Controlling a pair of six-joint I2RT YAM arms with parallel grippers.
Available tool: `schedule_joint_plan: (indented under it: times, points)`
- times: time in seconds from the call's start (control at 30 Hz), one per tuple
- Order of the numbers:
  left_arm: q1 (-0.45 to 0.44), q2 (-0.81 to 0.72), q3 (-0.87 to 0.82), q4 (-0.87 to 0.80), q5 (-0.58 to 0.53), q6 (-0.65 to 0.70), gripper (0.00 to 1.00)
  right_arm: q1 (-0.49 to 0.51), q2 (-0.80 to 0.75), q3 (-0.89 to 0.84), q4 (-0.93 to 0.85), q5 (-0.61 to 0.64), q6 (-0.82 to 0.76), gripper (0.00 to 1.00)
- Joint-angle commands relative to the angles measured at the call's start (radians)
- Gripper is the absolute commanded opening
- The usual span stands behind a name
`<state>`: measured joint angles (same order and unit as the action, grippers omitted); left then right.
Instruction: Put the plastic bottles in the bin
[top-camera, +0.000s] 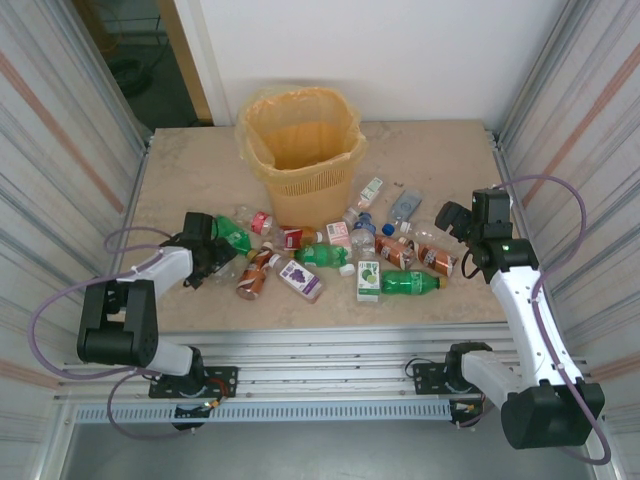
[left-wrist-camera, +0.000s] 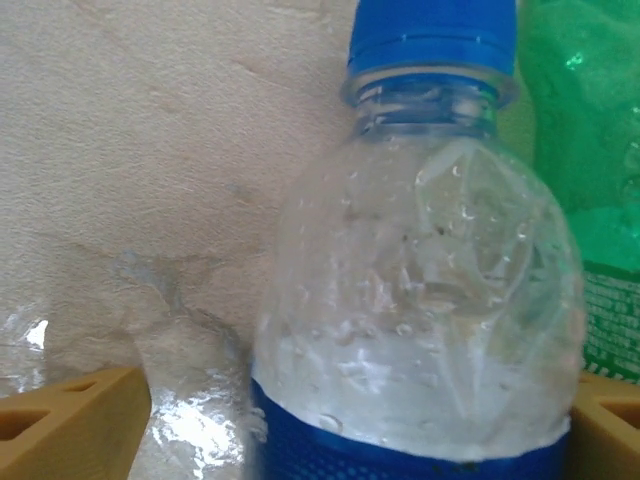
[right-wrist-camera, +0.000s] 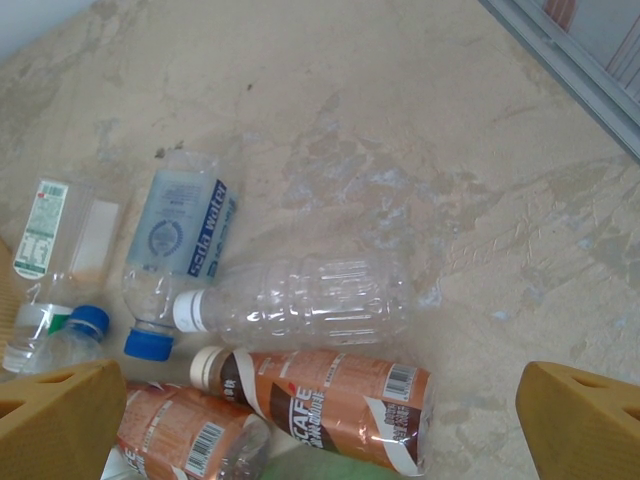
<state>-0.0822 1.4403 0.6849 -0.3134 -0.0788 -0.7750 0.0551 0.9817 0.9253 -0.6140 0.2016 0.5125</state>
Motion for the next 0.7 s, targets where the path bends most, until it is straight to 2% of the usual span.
schedule_joint_plan:
  times: [0.0,0.37,0.67]
  points:
    - [0.029,0.032,-0.024,0.011,0.02,-0.021,0.88,0.006,0.002,0.0,-0.004,-0.002,-0.008,0.98]
    - [0.052,0.025,-0.027,-0.006,0.007,-0.026,0.53,0.009,0.051,0.03,0.0,-0.013,-0.002,0.99]
    - [0.053,-0.153,0.011,-0.115,-0.071,0.017,0.51,0.008,0.048,0.018,0.003,-0.011,0.0,0.98]
